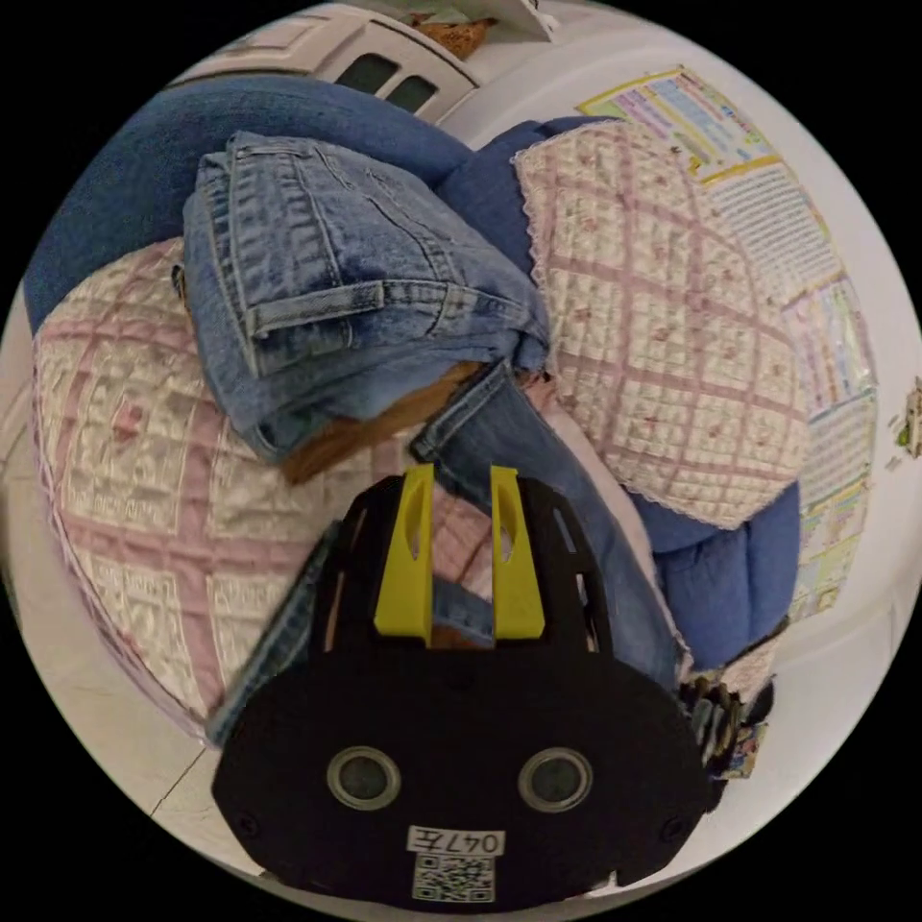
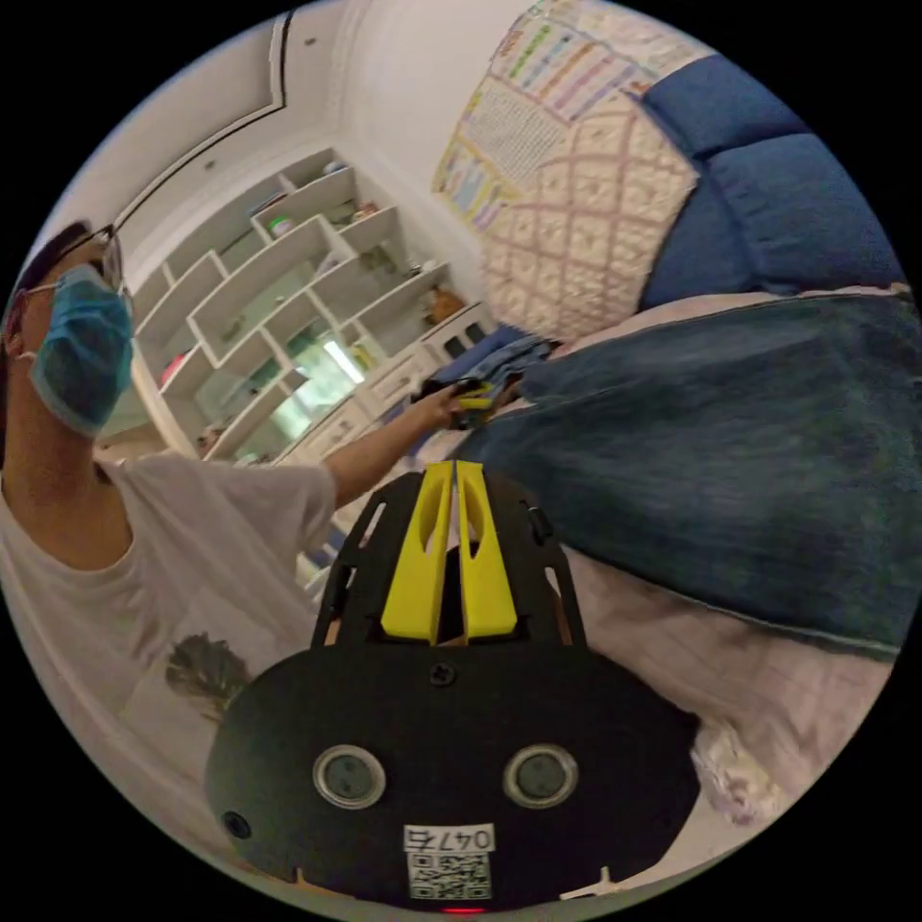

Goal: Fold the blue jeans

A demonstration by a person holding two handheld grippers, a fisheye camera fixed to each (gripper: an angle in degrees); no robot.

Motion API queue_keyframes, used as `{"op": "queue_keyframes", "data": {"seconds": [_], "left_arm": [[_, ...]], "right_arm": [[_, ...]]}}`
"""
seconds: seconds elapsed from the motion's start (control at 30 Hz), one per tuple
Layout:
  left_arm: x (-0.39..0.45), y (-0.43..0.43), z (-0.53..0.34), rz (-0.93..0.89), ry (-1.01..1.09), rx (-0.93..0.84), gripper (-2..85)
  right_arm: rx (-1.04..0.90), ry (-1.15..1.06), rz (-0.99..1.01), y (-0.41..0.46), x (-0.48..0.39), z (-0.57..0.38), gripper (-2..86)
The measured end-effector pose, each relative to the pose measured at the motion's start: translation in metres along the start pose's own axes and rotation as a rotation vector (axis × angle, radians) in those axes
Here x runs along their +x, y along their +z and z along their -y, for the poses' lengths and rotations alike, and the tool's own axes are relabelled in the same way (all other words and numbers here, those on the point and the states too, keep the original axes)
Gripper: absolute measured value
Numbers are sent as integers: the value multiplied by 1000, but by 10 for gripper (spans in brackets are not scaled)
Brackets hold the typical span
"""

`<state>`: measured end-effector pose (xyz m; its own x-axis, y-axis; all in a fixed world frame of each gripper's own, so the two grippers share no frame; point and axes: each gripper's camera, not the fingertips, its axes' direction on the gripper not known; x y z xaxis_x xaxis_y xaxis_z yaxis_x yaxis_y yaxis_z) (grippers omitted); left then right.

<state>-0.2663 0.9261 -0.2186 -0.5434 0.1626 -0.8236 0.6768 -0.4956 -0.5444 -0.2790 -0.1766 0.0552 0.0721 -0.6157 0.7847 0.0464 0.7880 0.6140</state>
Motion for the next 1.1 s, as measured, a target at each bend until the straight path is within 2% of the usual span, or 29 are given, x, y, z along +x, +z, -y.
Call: {"op": "queue_keyframes", "data": {"seconds": [0.07,0.17,0.27,0.37,0.47,0.53,0.6,0.63,0.7,0.8,0.87,1.0,1.07,1.1], "left_arm": [[5,27,0,32,19,-17,109],[13,57,-12,45,25,-4,92],[36,76,-30,29,147,-6,59],[77,85,-55,148,338,52,29],[137,82,-95,300,670,234,17],[180,86,-149,510,1017,477,12],[194,107,-184,671,1186,580,11],[195,128,-192,755,1209,522,11],[187,156,-189,801,1140,379,11],[169,186,-187,718,979,219,14],[170,202,-198,726,968,197,18],[187,238,-229,882,987,132,38],[184,243,-237,936,880,115,45],[179,233,-241,859,808,134,55]], "right_arm": [[-25,-15,37,23,7,-5,-12],[-36,75,68,47,27,-10,-13],[-15,111,134,60,39,-12,-13],[-22,127,177,76,43,-15,-13],[-18,131,172,89,43,-18,-13],[-6,142,174,97,44,-20,-13],[3,145,181,103,45,-22,-13],[7,145,188,106,45,-23,-13],[7,143,192,112,45,-24,-13],[-4,138,195,123,44,-26,-13],[-6,137,194,128,43,-27,-13],[-2,138,194,139,43,-30,-13],[-3,138,195,144,43,-30,-13],[-5,137,195,147,43,-31,-13]]}}
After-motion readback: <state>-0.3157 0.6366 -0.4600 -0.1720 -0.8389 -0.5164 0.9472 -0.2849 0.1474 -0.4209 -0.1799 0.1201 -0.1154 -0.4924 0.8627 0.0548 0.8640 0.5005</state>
